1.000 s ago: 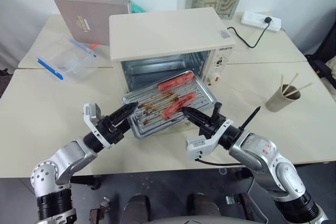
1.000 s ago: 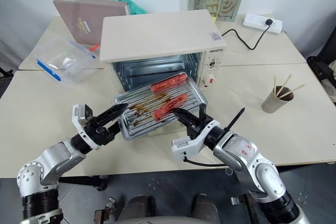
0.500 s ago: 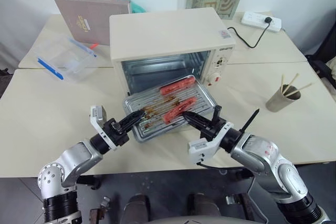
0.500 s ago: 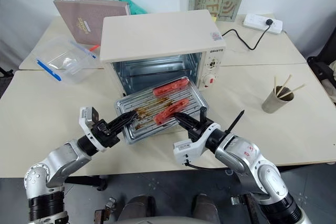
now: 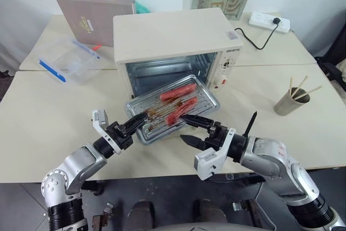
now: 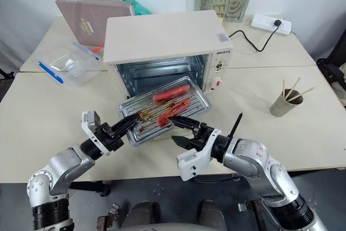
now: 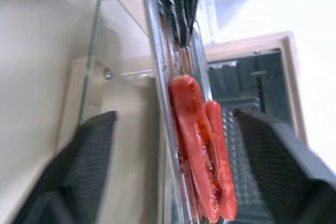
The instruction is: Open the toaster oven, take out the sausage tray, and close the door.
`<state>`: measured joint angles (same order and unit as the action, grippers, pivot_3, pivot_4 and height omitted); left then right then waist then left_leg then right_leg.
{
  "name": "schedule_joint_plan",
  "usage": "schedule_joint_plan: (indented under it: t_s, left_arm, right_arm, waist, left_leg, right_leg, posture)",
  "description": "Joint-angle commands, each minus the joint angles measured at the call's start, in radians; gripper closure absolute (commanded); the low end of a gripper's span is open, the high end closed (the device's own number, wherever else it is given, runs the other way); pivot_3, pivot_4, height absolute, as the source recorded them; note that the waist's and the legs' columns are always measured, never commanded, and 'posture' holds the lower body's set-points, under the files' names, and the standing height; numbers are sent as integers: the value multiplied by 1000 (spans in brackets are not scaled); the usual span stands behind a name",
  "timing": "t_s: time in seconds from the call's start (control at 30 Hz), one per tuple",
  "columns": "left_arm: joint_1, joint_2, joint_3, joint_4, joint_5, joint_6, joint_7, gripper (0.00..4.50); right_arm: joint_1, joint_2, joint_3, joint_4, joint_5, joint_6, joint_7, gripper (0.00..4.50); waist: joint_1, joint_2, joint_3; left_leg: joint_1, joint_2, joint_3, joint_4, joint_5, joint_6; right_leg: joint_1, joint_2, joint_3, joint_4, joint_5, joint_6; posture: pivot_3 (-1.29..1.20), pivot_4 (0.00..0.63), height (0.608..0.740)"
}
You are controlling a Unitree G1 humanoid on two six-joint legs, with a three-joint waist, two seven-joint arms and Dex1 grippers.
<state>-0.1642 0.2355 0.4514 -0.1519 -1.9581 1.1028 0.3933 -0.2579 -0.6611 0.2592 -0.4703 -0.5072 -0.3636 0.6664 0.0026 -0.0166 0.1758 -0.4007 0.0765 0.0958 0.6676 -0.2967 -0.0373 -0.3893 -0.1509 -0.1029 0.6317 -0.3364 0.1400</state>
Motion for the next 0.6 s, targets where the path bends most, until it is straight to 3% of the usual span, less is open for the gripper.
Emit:
schedule_joint_plan:
  t_s: [0.03,0.27,0.43,0.6]
  left_arm:
    - [-12,-1,14,-17,-14,17,-9,4500]
    - [34,121,40,38,-14,118,-145,4500]
    - [111,239,88,47,-14,151,-266,4500]
    - [208,351,145,58,-14,170,-372,4500]
  right_arm:
    - [2,-32,-9,-11,116,-12,58,24]
    - [135,-167,-122,-35,650,245,308,24]
    - [158,-216,-205,58,771,357,381,24]
    - [115,-233,-225,177,772,336,438,24]
  waist:
    - [0,0,0]
    - [6,0,0]
    - [5,0,0]
    - [2,1,0]
  left_leg:
    - [0,0,0,0,0,0]
    - [1,0,-1,-1,-1,1]
    - [5,0,0,-2,-1,1]
    - [10,0,1,-4,-2,1]
  right_leg:
    - [0,0,0,-1,0,0]
    - [2,0,-1,-3,0,0]
    - [5,1,-1,-4,0,-1]
    - [11,1,0,-7,0,-1]
  posture:
    - [0,150,740]
    - [0,150,740]
    - [0,150,740]
    - [0,150,740]
